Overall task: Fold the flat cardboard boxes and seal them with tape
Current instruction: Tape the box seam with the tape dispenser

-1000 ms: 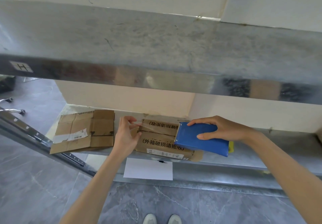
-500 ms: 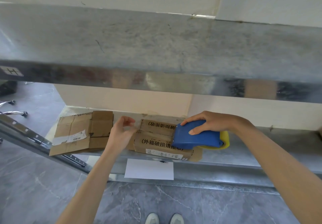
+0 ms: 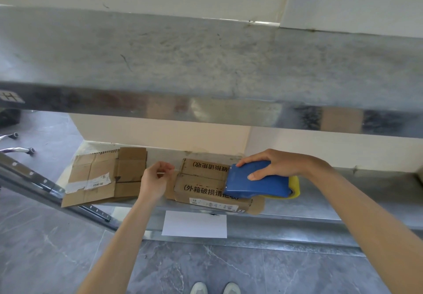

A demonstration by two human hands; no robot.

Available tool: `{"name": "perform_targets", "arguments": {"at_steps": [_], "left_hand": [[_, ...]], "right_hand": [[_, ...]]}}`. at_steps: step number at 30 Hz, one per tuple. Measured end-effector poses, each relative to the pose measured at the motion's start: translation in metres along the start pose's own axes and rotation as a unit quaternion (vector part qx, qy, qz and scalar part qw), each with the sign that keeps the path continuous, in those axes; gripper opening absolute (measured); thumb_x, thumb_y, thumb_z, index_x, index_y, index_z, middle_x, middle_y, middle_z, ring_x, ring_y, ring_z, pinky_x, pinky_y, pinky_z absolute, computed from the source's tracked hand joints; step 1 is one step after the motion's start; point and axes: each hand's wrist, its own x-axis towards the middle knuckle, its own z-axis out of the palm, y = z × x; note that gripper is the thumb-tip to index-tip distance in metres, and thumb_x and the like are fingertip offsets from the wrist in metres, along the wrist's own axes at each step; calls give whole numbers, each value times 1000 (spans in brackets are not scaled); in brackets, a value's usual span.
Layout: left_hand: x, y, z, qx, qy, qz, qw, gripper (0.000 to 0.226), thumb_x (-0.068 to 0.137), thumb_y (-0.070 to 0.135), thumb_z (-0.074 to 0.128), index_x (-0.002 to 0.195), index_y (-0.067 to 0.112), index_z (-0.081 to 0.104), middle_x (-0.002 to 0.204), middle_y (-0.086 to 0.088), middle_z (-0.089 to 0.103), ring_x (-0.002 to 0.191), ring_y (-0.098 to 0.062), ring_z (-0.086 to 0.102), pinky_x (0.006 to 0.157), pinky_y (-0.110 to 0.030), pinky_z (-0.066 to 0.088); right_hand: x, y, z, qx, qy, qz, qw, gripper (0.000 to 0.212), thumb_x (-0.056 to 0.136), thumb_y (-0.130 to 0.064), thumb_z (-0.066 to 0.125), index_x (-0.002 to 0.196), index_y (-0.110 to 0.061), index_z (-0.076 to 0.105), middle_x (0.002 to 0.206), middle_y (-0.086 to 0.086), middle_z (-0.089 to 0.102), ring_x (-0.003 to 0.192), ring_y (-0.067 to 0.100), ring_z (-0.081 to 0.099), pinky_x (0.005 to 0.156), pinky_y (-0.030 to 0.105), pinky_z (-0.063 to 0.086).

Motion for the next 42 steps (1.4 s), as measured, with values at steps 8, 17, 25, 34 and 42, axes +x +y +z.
{"name": "perform_targets", "arguments": {"at_steps": [8, 17, 25, 34, 42], "left_hand": [[-14, -14, 22, -5, 3, 29, 1000, 28, 95, -11, 45, 88, 11, 60, 96, 3, 66, 96, -21, 61, 76, -24, 48], [-14, -13, 12, 30, -6, 19, 999, 7, 95, 16, 63, 101, 18, 66, 112, -6, 65, 87, -30, 67, 82, -49, 56], [-20, -15, 6, 73, -29, 51, 996, 35, 90, 0, 63, 100, 32, 71, 84, 21, 70, 81, 3, 67, 68, -15, 54], [-33, -22, -9, 189, -150, 103, 965, 62, 86, -6, 62, 140, 23, 53, 119, 11, 64, 104, -13, 62, 82, -22, 48], [-32, 13, 6, 194, -196, 175, 945, 91, 84, 25, 71, 154, 36, 15, 163, 14, 12, 150, -10, 11, 120, -39, 20]], "right_hand": [[-1, 5, 6, 21, 12, -12, 1000, 35, 90, -39, 71, 121, -54, 61, 131, -20, 58, 108, 6, 62, 94, 28, 52], [-1, -1, 6, 6, 15, -17, 1000, 34, 90, -40, 71, 120, -53, 62, 130, -18, 59, 107, 6, 63, 93, 28, 53], [-1, 3, 6, 13, 16, -12, 1000, 35, 90, -40, 71, 120, -54, 62, 130, -20, 59, 106, 5, 63, 94, 30, 53], [0, 1, 6, 13, 16, -9, 1000, 35, 89, -40, 71, 119, -56, 62, 130, -19, 59, 106, 6, 64, 93, 30, 54], [-2, -1, 7, 15, 20, -2, 1000, 35, 89, -38, 72, 118, -56, 62, 129, -20, 60, 105, 5, 64, 93, 29, 54]]}}
